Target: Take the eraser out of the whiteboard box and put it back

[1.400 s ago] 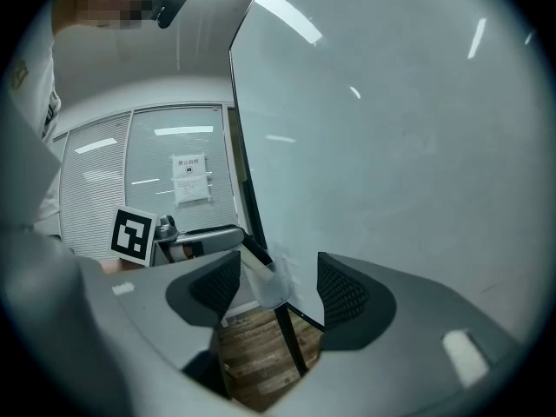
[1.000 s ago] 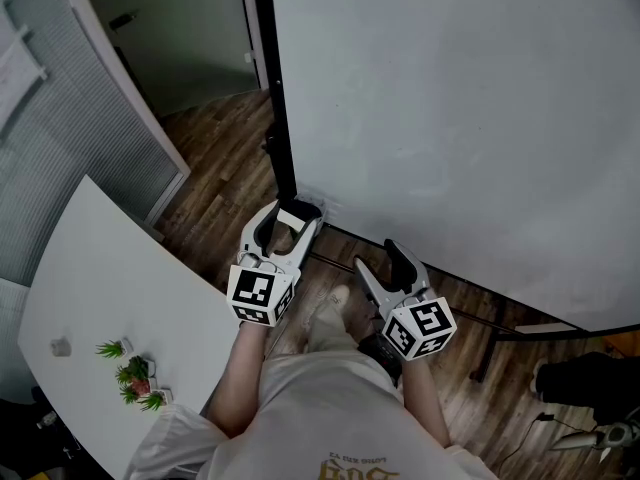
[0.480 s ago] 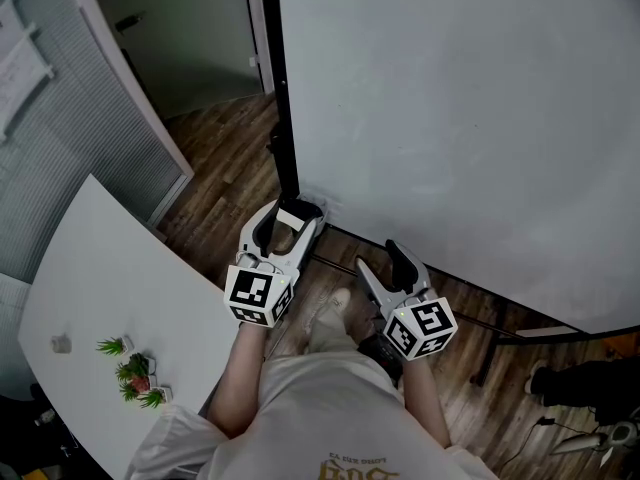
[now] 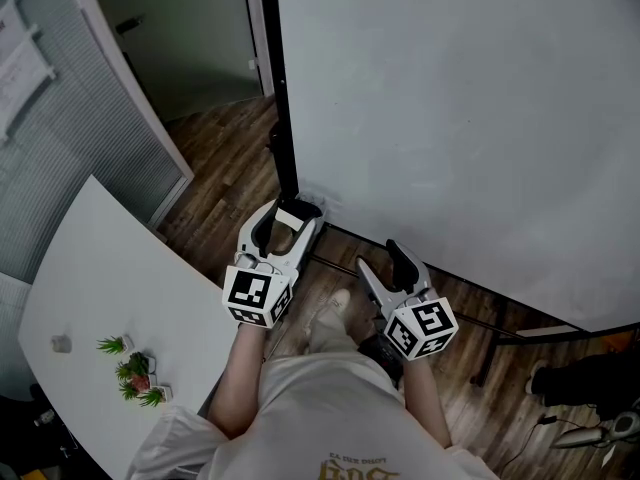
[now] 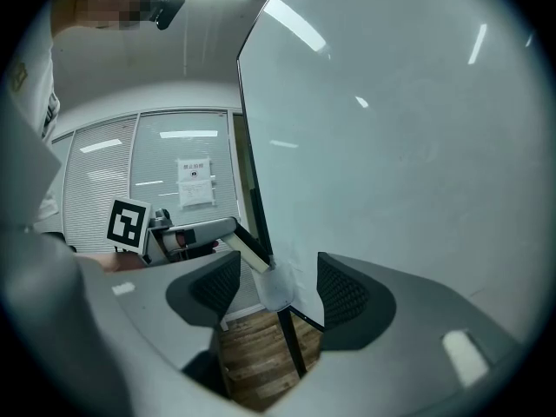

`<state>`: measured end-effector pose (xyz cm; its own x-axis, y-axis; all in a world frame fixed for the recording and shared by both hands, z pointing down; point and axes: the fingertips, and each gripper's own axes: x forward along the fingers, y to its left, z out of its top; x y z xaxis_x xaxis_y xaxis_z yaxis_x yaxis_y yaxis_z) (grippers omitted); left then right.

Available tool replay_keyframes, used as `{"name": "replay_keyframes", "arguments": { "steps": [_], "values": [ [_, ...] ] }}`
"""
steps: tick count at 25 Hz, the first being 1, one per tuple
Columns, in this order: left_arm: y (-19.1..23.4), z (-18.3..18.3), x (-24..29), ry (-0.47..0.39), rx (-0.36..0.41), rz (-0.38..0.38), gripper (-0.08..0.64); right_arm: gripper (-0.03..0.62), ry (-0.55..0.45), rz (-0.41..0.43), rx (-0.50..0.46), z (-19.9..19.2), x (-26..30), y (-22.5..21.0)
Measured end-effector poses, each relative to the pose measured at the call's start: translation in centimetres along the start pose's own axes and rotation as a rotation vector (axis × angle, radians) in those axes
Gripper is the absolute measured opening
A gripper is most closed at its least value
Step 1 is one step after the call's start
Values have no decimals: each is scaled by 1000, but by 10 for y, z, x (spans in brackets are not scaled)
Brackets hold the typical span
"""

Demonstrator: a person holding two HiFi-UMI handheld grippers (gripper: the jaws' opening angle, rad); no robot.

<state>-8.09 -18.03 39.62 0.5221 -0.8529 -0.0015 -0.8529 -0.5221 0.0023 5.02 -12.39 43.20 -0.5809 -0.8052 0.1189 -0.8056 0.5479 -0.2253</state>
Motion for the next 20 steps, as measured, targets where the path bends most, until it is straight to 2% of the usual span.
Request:
{"name": "replay_keyframes", "arguments": {
  "steps": [20],
  "values": [
    [0, 7, -12, -6, 53, -7, 259, 279, -3, 10, -14, -1, 1, 14]
  ]
}}
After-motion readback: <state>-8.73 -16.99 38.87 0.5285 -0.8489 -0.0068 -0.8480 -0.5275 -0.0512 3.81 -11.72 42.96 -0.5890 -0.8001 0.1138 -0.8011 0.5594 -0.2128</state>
